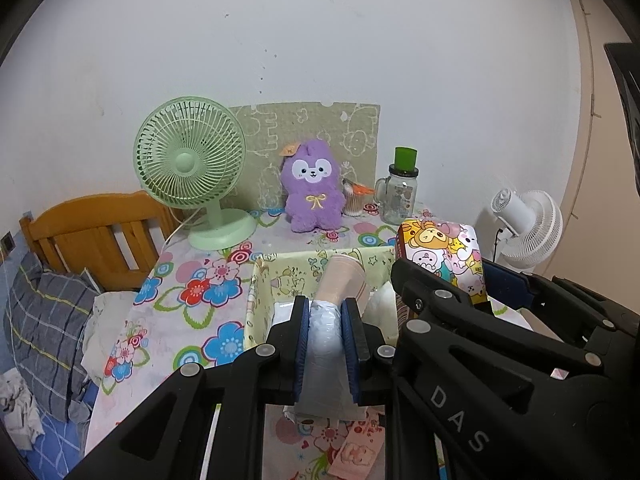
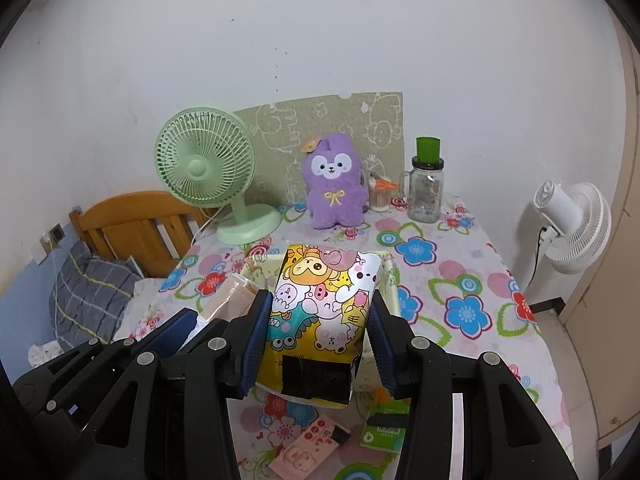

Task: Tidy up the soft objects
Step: 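Lift the white cloth with the left tool while the right tool carries the cartoon pack over the box, then lower the white cloth into the box with the left tool while the right tool releases the cartoon pack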

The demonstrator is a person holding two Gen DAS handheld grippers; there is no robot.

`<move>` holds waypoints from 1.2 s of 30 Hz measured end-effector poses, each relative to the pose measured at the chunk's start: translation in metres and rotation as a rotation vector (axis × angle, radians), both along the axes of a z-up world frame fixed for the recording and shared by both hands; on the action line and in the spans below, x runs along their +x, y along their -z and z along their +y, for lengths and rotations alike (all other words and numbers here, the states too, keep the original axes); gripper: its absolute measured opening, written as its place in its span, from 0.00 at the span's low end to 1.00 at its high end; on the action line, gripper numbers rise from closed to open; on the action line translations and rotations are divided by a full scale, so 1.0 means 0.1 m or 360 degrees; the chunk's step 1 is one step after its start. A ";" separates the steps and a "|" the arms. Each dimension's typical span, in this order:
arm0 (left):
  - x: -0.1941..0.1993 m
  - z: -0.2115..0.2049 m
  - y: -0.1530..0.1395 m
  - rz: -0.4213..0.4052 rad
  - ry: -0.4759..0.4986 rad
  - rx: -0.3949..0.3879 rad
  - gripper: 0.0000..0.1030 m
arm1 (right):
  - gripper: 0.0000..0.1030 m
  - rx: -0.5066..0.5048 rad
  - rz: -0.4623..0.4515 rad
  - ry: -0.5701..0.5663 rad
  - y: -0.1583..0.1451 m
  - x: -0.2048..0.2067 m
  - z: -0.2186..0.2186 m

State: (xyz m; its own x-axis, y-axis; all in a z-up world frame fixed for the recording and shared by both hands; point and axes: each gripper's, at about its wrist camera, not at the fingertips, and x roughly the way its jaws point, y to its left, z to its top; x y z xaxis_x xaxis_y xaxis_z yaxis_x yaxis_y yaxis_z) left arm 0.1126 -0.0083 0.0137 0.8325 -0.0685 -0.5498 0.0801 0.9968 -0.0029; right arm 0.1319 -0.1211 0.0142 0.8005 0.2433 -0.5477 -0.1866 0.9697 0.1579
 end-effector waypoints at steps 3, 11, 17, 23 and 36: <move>0.07 0.00 -0.01 -0.0008 -0.0001 -0.0001 0.15 | 0.48 0.0002 -0.0007 0.0002 -0.01 0.06 0.00; 0.26 -0.02 -0.02 -0.0010 -0.0002 0.0002 0.15 | 0.48 0.0031 -0.0010 -0.0010 -0.02 0.27 -0.01; 0.40 -0.04 0.00 -0.0016 -0.0011 0.0017 0.15 | 0.48 0.0027 -0.0005 -0.0009 0.02 0.41 -0.02; 0.57 -0.03 0.08 -0.0003 -0.0022 0.0018 0.15 | 0.48 0.0013 0.0014 -0.0010 0.10 0.58 0.01; 0.91 0.01 0.33 0.0065 -0.0032 0.0002 0.16 | 0.48 0.0013 0.0111 -0.0029 0.35 0.95 0.05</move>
State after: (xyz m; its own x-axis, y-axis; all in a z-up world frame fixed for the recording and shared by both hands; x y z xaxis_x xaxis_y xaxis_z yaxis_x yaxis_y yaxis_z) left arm 0.2032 -0.0071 -0.0194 0.8104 -0.0515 -0.5836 0.0600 0.9982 -0.0047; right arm 0.2265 -0.1156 -0.0208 0.7559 0.2624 -0.5998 -0.1927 0.9648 0.1792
